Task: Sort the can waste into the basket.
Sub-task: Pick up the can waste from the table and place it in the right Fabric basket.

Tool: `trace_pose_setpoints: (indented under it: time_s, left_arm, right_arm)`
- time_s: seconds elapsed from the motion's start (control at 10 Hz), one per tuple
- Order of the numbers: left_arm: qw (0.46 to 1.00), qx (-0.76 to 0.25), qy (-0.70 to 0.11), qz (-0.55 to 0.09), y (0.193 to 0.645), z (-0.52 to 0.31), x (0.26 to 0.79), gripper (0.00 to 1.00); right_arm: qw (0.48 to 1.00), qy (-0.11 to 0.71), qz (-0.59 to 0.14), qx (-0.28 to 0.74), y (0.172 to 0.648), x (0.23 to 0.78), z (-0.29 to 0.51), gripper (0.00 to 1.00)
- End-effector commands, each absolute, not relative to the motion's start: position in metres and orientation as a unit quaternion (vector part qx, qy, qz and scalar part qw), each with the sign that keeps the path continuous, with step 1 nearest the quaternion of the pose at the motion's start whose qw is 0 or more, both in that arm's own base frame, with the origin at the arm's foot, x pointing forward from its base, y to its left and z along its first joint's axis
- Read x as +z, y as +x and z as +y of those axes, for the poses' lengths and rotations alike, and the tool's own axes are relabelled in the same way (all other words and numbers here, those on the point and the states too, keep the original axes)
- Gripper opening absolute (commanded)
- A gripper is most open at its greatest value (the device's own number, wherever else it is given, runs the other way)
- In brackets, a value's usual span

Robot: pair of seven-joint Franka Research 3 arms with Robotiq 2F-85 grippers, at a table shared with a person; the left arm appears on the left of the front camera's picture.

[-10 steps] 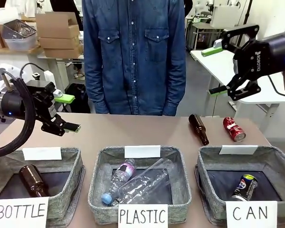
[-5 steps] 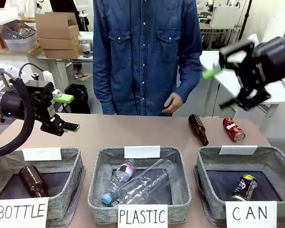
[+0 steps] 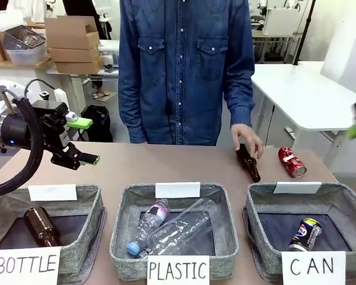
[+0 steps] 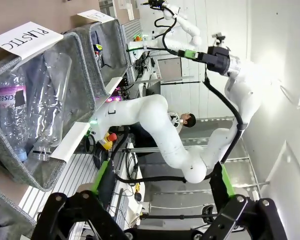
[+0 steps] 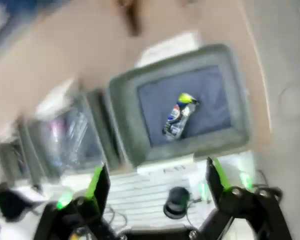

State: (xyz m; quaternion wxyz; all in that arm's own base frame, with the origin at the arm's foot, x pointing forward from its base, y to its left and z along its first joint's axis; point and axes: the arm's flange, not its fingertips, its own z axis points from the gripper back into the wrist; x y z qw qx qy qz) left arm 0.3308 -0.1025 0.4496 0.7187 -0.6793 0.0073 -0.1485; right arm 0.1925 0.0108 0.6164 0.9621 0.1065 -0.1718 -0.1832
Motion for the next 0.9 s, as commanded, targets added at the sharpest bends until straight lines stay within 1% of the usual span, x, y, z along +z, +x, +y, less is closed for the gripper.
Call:
trace_pose_setpoints:
  time_s: [0.0,0.1,0.2,0.3,0.4,0.5,0.6,0.7,0.8]
  left_arm:
    - [0.715,-0.16,-0.68,0.007,0.33,-0.099,0.45,1.0]
    - [0.715,-0.16,-0.68,0.007,0.33,-0.099,0.45,1.0]
    - [0.715,-0.16,-0.68,0.007,0.33,-0.099,0.45,1.0]
    - [0.715,-0.16,-0.68,0.007,0.33,-0.099,0.45,1.0]
    - [0.715,-0.16,-0.68,0.007,0.33,-0.099,0.45,1.0]
    - [0.715,-0.16,-0.68,0.007,0.33,-0.099,0.45,1.0]
    - [0.715,-0.16,-0.68,0.007,0.33,-0.099,0.45,1.0]
    - [0.715,-0.16,-0.68,0.007,0.33,-0.099,0.45,1.0]
    - [0.715,-0.16,-0.68,0.007,0.33,-0.099,0.45,1.0]
  right_arm:
    - [0.977,0.123,-0.135,-0.11,0.215,0.602,0.03,1.0]
    - [0.977,0.123,-0.135,-0.11,0.215,0.602,0.03,1.0]
    - [0.961,0.107,-0.178,-0.184,0.184,0.619,0.009,1.0]
    - [0.962,0.118,-0.184,-0.164,0.208,0.615,0.005,1.0]
    - [0.958,0.181,-0.166,-0.147,0.266,0.598,0.001,1.0]
    - [0.951,0.21,-0.172,-0.145,0.309,0.583,-0.001,1.0]
    - [0.945,0.192,-0.197,-0.175,0.34,0.57,-0.013,1.0]
    - [0.94,0.195,-0.205,-0.189,0.362,0.555,-0.029,1.0]
    - [0.941,0.213,-0.199,-0.171,0.37,0.54,-0.038,1.0]
